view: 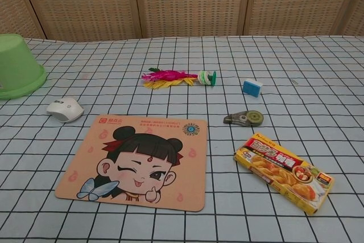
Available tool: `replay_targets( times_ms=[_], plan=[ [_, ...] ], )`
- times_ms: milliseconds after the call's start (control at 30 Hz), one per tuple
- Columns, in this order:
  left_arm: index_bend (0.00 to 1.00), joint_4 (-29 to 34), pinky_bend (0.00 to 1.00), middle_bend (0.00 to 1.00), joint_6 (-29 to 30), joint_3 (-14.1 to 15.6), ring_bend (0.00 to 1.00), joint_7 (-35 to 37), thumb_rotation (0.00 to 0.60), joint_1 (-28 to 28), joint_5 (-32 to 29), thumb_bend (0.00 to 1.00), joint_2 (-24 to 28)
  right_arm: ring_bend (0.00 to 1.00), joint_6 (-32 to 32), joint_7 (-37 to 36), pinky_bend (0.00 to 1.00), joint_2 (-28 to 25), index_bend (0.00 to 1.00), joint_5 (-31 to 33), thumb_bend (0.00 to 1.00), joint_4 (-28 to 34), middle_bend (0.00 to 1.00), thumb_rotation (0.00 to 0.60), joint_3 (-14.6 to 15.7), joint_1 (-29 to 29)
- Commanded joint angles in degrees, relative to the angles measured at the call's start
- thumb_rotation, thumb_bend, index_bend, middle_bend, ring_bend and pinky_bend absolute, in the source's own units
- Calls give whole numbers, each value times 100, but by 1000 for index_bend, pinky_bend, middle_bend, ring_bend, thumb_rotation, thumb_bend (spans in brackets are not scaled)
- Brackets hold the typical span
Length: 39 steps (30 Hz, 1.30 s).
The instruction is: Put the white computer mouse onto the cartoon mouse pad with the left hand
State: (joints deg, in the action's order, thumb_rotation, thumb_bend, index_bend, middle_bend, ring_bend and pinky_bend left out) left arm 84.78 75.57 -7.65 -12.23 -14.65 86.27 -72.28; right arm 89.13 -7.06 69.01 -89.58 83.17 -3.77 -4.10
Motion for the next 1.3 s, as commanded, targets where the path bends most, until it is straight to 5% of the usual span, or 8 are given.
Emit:
replay_targets(
  times_ms=[33, 300, 700, 1300],
  plan=[
    [199, -448, 205, 34, -958, -147, 51, 225, 600, -625, -230, 50, 143, 0, -49, -8, 0, 15, 128, 53, 74, -34, 0, 600, -10, -7],
    [210, -1352, 226, 55, -2235, -133, 64, 430, 600, -1396, -486, 52, -180, 0, -179, -14, 0, 51, 132, 180, 74, -120, 0, 600, -37, -36],
    [226, -2520, 224, 79, -3329, -34, 76, 463, 600, -2248, -645, 55, -1080, 0, -284, -99, 0, 77, 138, 353, 74, -243, 0, 600, -117, -65],
    [235, -3132, 226, 81, -3738, 62, 78, 515, 600, -2829, -761, 122, -1667, 0, -348, -190, 0, 112, 141, 424, 75, -356, 0, 600, -150, -86]
  ],
)
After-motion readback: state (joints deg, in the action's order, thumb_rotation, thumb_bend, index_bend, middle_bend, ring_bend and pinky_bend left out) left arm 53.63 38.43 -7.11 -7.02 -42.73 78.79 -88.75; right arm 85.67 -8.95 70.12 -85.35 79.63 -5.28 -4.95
